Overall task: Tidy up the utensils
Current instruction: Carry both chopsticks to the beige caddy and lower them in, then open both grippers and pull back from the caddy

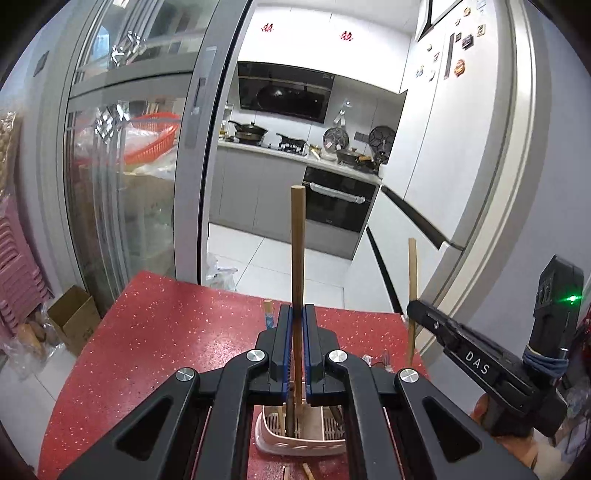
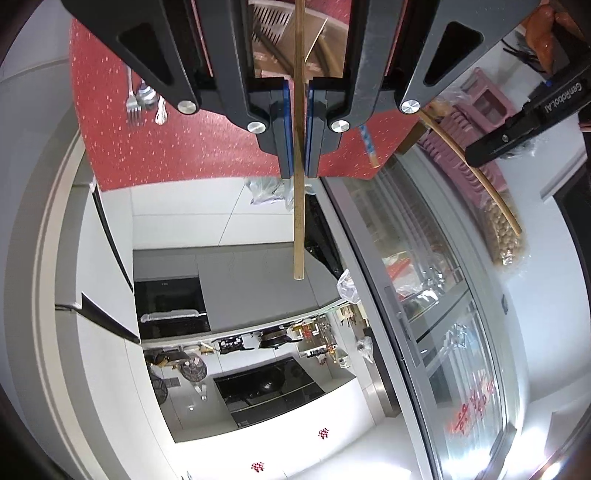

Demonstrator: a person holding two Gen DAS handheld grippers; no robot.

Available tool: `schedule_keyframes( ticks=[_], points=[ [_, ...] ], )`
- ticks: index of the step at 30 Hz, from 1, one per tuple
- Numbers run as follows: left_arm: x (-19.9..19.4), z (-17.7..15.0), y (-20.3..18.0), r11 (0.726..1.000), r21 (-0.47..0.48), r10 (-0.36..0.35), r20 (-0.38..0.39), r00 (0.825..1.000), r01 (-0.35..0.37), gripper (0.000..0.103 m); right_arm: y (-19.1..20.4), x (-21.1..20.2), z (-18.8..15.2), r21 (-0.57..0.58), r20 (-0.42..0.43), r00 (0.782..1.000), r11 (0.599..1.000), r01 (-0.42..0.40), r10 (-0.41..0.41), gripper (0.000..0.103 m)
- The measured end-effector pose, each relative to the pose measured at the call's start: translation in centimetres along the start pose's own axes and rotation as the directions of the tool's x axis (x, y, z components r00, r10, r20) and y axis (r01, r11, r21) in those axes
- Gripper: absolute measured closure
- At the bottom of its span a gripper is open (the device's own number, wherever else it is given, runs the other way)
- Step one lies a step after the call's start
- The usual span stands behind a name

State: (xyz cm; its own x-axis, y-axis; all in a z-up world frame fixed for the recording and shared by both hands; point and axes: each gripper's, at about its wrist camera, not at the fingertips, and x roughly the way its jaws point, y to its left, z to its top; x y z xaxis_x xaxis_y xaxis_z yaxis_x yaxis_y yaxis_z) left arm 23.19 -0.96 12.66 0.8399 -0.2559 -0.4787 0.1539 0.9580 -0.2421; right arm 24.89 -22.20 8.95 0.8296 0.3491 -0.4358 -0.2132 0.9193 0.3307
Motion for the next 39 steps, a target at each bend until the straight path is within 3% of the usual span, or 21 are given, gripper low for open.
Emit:
schedule_keyframes(
  ticks=[6,18,28,39],
  points=[
    [2.8,-0.7,0.5,1.0,-0.009,0.007,-0.034,0.999,-0.007,0.075,0.0,2.8,-0.7,-0.031,0.036,0.999,0.999,0.018,-0.017,0.096],
    [6.4,-3.1,0.6,1.0,0.003,0.023,-0.086,0.996,-0.023,0.075,-1.6,6.4,-3.1,-0.06,0.026,0.999,0.998,0.035,-0.034,0.096],
    [7.9,-6.0,0.1,0.998,0.052,0.05,-0.127,0.991,-0.044,0.075,-2.3,5.4,-5.3,-0.09,0.018,0.999,0.995,0.032,-0.031,0.097],
    [7.9,-8.1,0.5,0.993,0.077,0.101,-0.145,0.984,-0.091,0.075,-3.8,1.8,-6.0,-0.038,0.016,1.0,0.999,0.016,-0.016,0.096]
  ],
)
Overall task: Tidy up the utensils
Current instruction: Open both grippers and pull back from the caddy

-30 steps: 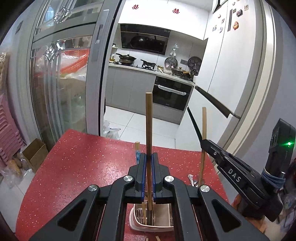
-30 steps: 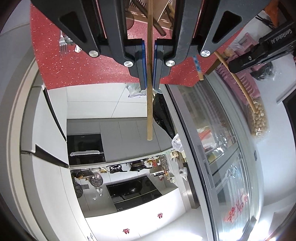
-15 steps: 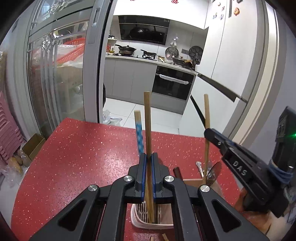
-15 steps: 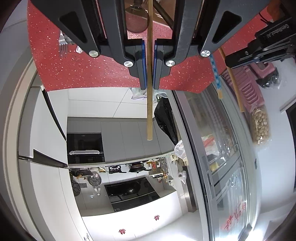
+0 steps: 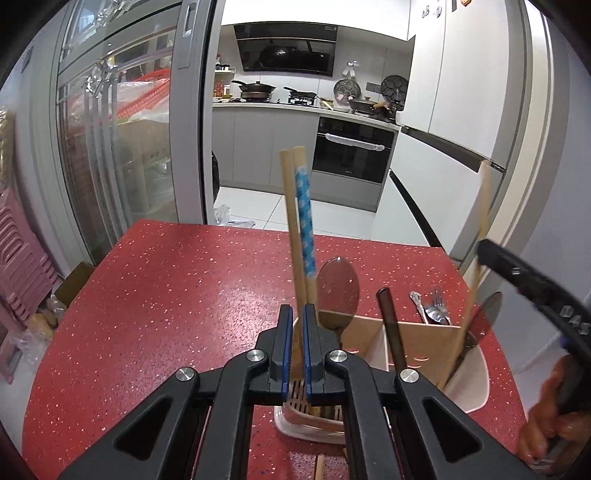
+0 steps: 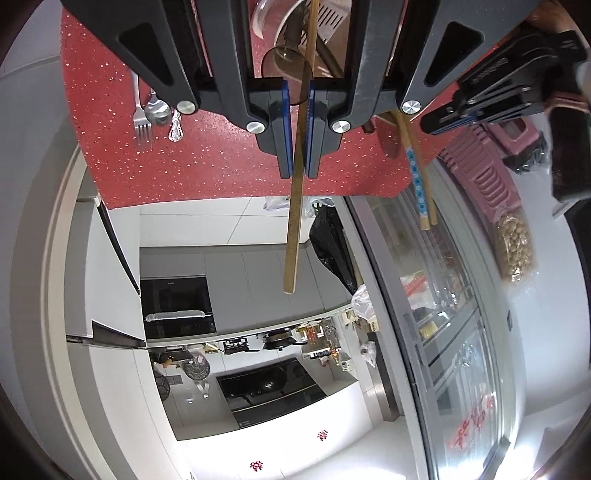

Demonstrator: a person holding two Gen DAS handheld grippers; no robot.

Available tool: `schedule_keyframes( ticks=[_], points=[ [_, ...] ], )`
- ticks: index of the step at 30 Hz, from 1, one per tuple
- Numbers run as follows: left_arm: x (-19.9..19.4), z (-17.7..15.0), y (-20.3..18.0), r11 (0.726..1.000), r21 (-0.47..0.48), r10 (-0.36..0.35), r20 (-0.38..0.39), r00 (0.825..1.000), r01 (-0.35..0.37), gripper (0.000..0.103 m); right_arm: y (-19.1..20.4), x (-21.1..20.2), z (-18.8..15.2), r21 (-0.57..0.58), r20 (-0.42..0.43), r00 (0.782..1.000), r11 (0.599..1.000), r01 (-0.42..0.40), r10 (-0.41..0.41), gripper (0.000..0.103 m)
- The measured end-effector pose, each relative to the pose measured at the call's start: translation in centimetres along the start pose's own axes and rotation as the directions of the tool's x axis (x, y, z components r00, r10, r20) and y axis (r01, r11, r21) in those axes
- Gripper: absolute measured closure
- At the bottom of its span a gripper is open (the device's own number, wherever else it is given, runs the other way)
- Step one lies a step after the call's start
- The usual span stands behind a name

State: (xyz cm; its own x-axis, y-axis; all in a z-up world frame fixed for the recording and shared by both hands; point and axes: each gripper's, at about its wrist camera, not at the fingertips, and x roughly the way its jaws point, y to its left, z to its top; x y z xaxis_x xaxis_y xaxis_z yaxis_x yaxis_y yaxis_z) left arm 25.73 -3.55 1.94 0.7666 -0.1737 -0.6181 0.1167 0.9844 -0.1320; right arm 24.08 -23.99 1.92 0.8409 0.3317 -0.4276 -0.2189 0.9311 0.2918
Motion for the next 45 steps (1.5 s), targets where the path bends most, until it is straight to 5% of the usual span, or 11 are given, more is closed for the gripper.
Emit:
schedule_keyframes(
  ticks=[9,23,25,27,28,41,45],
  points=[
    [-0.3,-0.4,0.1,1.0,-0.013,0.006,-0.002,1.0,-0.006,0.075,1.4,-2.4,-0.2,-0.056,0.075,0.997,0.998,0.012,-0.008,0.096],
    [-1.9,-1.6,0.3,1.0,-0.019,0.014,-0.033,0.999,-0.015,0.075,0.6,-3.4,-1.1,0.02,-0.047,0.999,1.0,-0.011,0.012,0.095],
    [-2.5,-2.0,0.2,1.0,-0.015,0.022,-0.034,0.999,-0.023,0.075,1.0,-4.0,-1.4,0.013,-0.059,0.998,1.0,-0.013,0.014,0.091],
    [-3.1,-2.4,0.3,0.999,-0.008,0.033,-0.037,0.999,-0.033,0.075,1.4,-4.8,-1.8,0.007,-0.066,0.998,1.0,-0.01,0.011,0.063],
    [-3.4,-2.7,0.3,0.999,-0.003,0.039,-0.041,0.998,-0.039,0.075,1.7,-5.2,-2.1,0.008,-0.066,0.998,1.0,-0.007,0.007,0.058],
    [-5.9,-6.9,1.5,0.996,0.004,0.084,-0.102,0.991,-0.084,0.075,3.5,-8.4,-5.5,0.024,-0.149,0.989,1.0,-0.013,0.017,0.048],
    [-6.4,-8.0,1.9,0.996,0.006,0.09,-0.114,0.989,-0.09,0.075,3.6,-8.9,-6.5,0.054,-0.19,0.981,0.998,-0.015,0.024,0.034]
  ],
)
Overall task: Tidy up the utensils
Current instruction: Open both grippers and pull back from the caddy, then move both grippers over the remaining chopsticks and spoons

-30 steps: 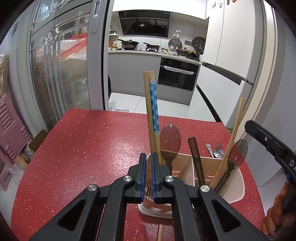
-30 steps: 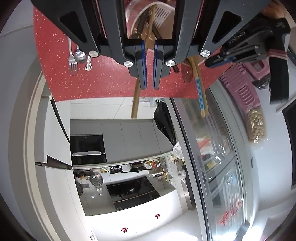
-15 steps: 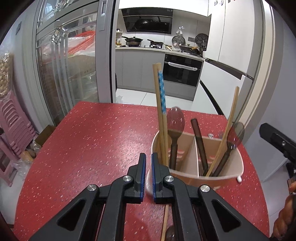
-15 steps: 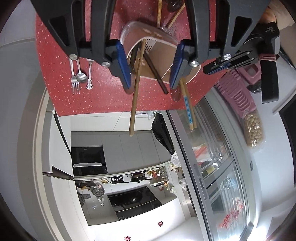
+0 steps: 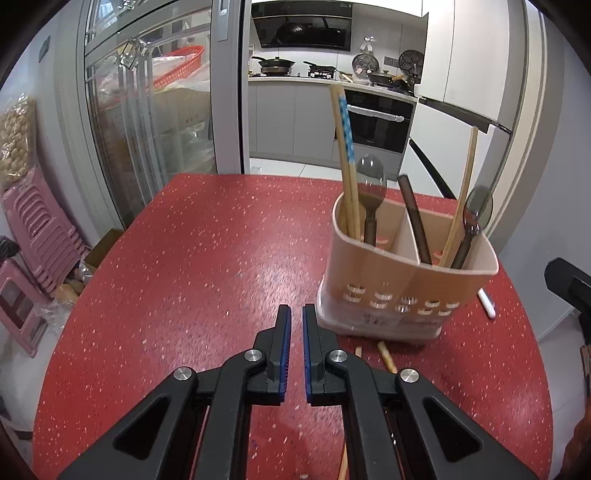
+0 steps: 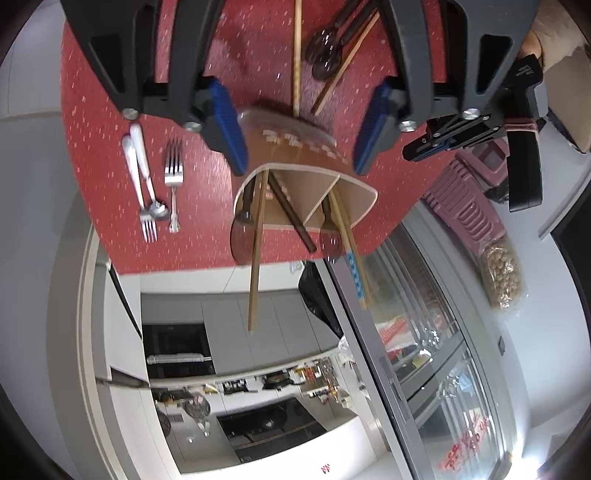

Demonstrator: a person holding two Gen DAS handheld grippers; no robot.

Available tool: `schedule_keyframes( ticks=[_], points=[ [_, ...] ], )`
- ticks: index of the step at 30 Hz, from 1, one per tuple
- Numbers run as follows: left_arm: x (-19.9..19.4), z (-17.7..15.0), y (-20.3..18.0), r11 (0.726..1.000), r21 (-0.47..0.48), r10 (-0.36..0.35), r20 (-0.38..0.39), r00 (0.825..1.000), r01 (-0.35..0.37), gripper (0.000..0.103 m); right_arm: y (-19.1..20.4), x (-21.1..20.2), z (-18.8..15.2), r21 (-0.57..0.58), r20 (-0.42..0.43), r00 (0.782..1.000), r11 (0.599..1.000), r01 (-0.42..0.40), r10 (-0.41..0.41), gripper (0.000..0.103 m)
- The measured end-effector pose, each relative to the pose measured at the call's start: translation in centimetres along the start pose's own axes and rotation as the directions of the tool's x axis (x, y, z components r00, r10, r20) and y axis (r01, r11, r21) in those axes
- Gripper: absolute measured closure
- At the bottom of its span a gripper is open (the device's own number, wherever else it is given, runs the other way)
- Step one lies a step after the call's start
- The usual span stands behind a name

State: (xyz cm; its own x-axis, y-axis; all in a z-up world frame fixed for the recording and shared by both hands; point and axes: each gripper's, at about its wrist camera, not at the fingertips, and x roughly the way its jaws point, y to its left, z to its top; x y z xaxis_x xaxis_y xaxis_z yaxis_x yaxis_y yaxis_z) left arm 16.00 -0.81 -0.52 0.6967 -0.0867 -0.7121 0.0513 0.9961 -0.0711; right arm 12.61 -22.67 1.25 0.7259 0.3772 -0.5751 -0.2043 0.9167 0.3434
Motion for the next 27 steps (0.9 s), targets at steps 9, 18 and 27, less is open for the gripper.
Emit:
schedule_keyframes(
  ticks=[9,18,27],
  points=[
    [0.0,-3.6,1.3,1.0,-0.004,0.014,-0.07,0.997,-0.014,0.075,0.3,-0.1,-3.0,0.01,-0.09,0.996,1.0,0.015,-0.014,0.026],
    [0.5,-7.5,2.7,1.0,-0.019,0.016,-0.144,0.989,-0.019,0.075,-0.3,0.5,-5.8,0.036,-0.186,0.982,0.999,0.041,-0.034,0.02],
    [1.1,-10.3,3.1,0.999,-0.017,0.035,-0.174,0.984,-0.038,0.0,-0.7,1.4,-8.7,0.049,-0.269,0.962,0.997,0.066,-0.05,0.011]
  ],
)
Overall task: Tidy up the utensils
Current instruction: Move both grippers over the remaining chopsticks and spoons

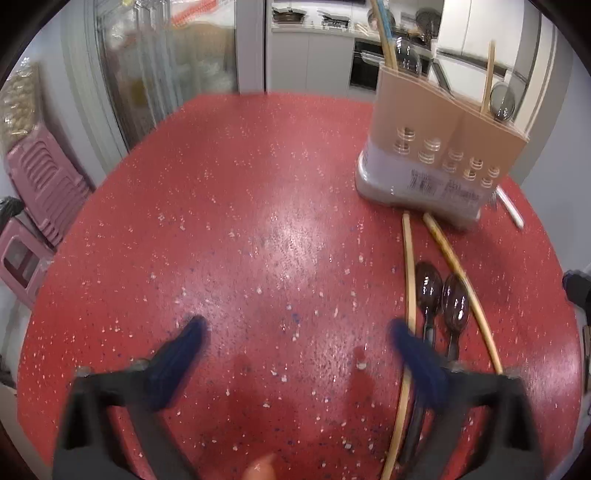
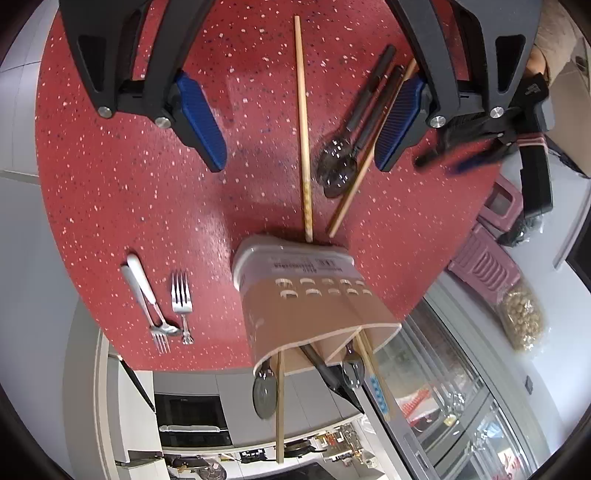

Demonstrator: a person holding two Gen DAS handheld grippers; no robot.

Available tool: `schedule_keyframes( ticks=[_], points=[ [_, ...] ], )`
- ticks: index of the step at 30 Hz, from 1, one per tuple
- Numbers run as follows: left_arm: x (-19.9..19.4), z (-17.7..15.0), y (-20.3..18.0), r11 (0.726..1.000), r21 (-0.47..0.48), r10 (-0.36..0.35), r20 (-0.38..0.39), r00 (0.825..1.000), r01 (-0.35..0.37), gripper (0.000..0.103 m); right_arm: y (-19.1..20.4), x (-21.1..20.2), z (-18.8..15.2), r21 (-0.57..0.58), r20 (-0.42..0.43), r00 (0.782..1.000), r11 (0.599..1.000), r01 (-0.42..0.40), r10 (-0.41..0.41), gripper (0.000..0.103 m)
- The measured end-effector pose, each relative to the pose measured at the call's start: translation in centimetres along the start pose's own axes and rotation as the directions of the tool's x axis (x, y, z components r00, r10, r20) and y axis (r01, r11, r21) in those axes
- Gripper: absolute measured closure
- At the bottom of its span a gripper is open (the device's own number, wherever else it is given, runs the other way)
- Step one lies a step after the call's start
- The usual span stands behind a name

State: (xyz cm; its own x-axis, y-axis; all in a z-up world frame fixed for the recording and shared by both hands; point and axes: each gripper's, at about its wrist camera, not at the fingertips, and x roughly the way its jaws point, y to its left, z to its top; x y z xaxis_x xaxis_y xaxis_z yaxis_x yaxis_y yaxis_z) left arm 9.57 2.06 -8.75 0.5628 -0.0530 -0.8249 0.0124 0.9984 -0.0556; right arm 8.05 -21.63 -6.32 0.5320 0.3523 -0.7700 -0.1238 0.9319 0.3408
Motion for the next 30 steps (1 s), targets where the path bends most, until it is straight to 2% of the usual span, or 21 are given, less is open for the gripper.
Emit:
schedule_keyframes(
  ticks=[2,6,14,20,23,25,27,30],
  points=[
    [0.9,-0.3,-0.2,1.0,0.012,-0.007,0.001,1.0,0.007,0.0,0.0,0.1,-0.4,0.002,-0.003,1.0,1.0,0.001,-0.001,0.0],
    [2.8,-0.7,-0.3,1.0,0.01,-0.006,0.004,1.0,0.006,0.0,0.4,0.4,-0.8,-0.02,-0.029,0.999,1.0,0.02,-0.021,0.0],
    [6.5,-2.0,-0.9,0.998,0.042,0.044,0.002,0.999,-0.044,0.0,0.8,2.1,-1.2,-0.058,-0.097,0.992,0.995,0.077,-0.082,0.0],
    [9.3,-3.3,-1.2,0.995,0.096,0.017,-0.044,0.999,-0.013,0.0,1.1,4.3,-1.8,-0.084,-0.162,0.98,0.991,0.102,-0.114,0.0],
    [11.0,-3.8,-1.8,0.994,0.106,0.0,-0.067,0.998,0.007,0.0,1.4,5.2,-2.1,-0.107,-0.185,0.973,0.987,0.119,-0.137,0.004],
    [11.9,-4.3,-1.8,0.994,0.104,-0.014,-0.08,0.997,0.022,0.0,1.6,5.7,-2.3,-0.123,-0.195,0.968,0.983,0.134,-0.156,0.01],
    [12.6,-4.6,-2.2,0.994,0.103,-0.026,-0.087,0.996,0.035,0.0,1.7,6.2,-2.4,-0.139,-0.209,0.963,0.98,0.145,-0.173,0.023],
    [13.7,-4.7,-2.6,0.993,0.109,-0.037,-0.09,0.995,0.047,0.0,2.0,6.8,-2.6,-0.17,-0.22,0.954,0.971,0.166,-0.202,0.033]
  ],
)
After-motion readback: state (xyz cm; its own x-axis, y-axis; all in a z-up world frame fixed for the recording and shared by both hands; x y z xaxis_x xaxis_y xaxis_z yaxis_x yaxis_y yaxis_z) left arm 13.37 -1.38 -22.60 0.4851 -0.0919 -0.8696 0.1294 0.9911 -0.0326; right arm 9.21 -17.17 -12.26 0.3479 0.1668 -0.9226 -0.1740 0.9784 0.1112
